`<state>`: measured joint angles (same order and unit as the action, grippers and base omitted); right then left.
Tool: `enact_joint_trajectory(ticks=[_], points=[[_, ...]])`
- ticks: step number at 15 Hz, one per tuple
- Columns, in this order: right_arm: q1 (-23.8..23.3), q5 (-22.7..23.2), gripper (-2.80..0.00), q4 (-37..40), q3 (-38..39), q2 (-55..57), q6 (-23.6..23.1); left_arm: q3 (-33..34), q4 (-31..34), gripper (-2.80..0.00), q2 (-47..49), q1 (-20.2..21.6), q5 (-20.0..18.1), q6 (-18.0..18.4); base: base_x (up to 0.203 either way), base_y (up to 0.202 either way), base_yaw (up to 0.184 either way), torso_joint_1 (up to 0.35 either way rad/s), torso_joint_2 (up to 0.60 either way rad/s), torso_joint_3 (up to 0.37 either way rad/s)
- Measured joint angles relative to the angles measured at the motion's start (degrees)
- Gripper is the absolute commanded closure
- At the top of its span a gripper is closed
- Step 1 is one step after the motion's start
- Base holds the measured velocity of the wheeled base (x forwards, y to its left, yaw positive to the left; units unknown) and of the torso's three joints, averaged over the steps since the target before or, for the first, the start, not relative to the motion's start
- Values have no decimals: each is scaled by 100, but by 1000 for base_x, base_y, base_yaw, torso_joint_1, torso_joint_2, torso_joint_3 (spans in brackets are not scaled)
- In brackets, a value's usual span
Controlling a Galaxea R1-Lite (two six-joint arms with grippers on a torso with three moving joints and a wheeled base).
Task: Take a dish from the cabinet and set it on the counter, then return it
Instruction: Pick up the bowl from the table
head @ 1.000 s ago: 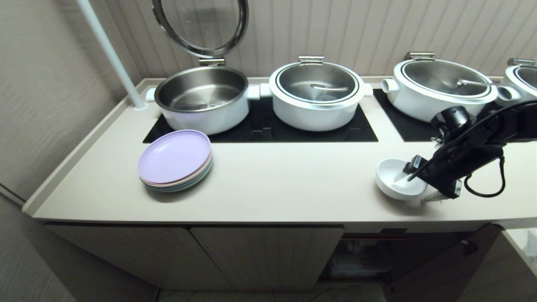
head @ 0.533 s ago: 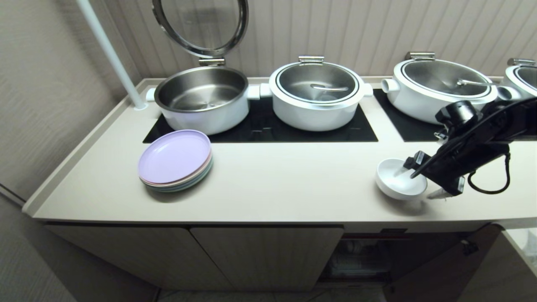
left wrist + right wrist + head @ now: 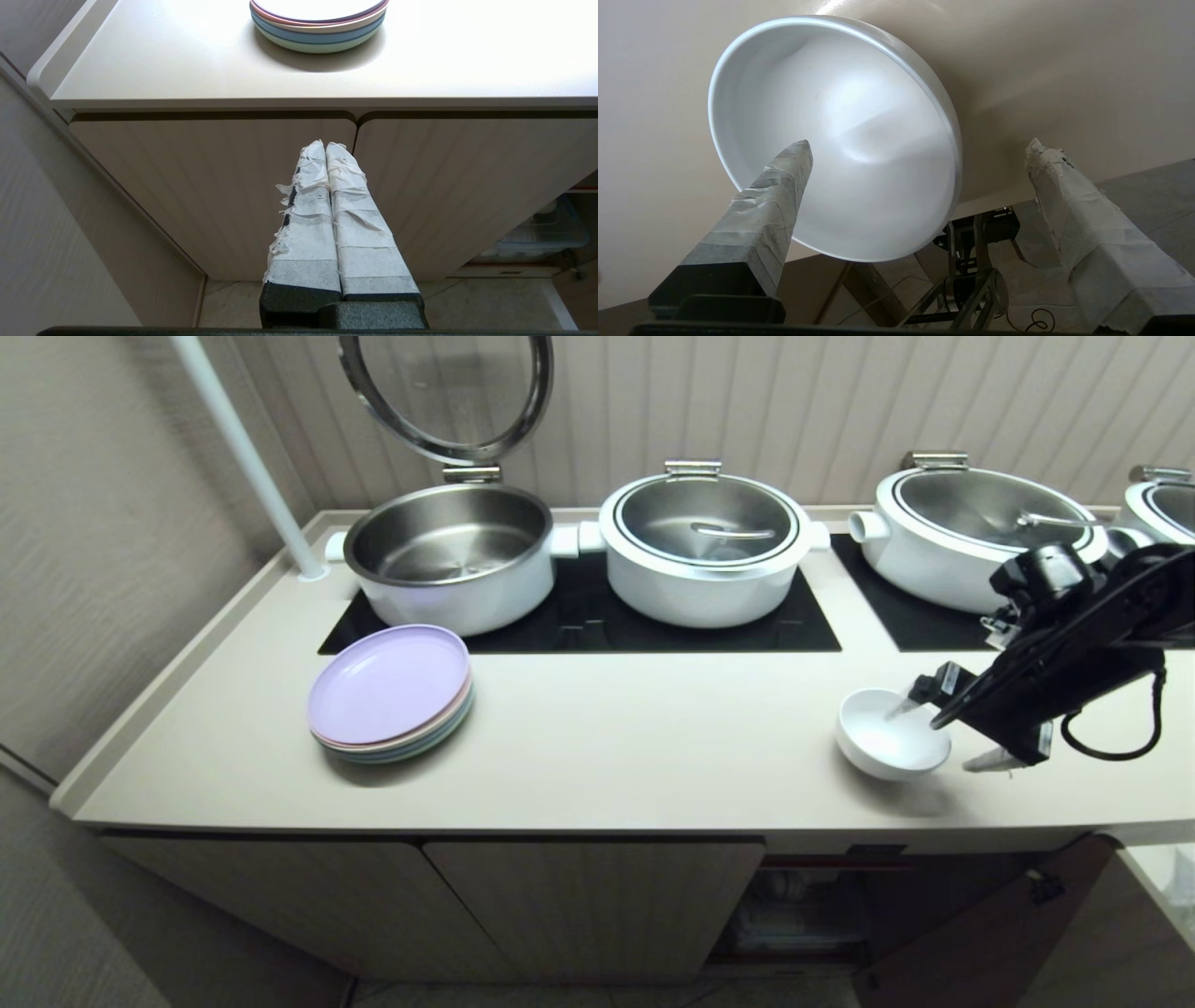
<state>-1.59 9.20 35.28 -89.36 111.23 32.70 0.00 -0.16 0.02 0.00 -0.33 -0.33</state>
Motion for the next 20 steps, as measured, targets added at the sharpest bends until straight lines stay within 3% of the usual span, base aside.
enact_joint_trajectory(ticks=[4, 14, 15, 20], points=[[-94, -2, -280, 13, 99, -215, -169, 0, 0, 0, 0, 0, 0, 0, 0, 0, 0, 0, 0, 0], [-282, -102, -280, -639, 1008, -1026, -1461, 0, 2, 0, 0, 0, 0, 2, 0, 0, 0, 0, 0, 0], [-295, -102, 0, -781, 1133, -1114, -1577, 0, 2, 0, 0, 0, 0, 0, 0, 0, 0, 0, 0, 0], [-347, -100, 0, -981, 1373, -1569, -1951, 0, 1, 0, 0, 0, 0, 2, 0, 0, 0, 0, 0, 0]])
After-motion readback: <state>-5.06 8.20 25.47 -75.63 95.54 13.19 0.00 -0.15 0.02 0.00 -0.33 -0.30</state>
